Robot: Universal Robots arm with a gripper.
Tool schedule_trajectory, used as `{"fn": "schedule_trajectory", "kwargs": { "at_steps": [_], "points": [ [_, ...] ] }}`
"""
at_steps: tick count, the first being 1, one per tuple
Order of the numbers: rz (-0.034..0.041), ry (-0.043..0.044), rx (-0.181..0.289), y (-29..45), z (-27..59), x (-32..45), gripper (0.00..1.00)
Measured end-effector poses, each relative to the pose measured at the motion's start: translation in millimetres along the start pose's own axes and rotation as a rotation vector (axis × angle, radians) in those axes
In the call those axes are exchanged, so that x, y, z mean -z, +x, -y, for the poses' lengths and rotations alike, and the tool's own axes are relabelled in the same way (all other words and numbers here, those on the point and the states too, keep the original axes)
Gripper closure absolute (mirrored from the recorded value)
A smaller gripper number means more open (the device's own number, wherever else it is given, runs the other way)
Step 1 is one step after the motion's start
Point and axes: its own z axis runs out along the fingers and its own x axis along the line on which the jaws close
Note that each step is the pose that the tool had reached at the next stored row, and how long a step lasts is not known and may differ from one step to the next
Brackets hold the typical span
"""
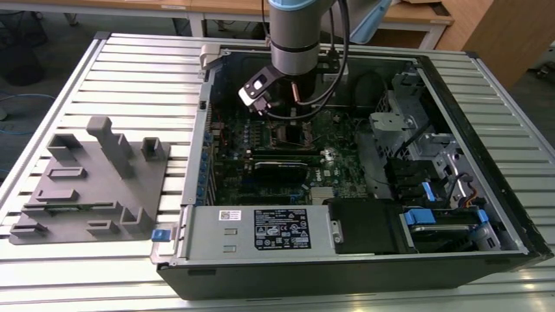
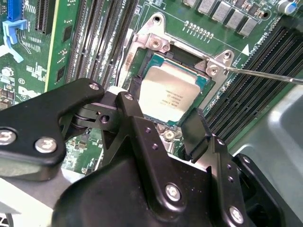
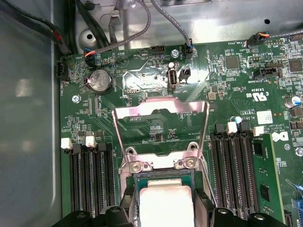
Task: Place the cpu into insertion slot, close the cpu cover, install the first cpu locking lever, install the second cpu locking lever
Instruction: 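Place the cpu into insertion slot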
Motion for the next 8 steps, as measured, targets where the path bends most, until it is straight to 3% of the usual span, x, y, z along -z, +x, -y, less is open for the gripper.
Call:
{"fn": "schedule_trajectory", "kwargs": {
  "at_steps": [8],
  "points": [
    [0.0001,-0.0007,0.000,-0.3,2.9,0.3,0.39]
  ]
}}
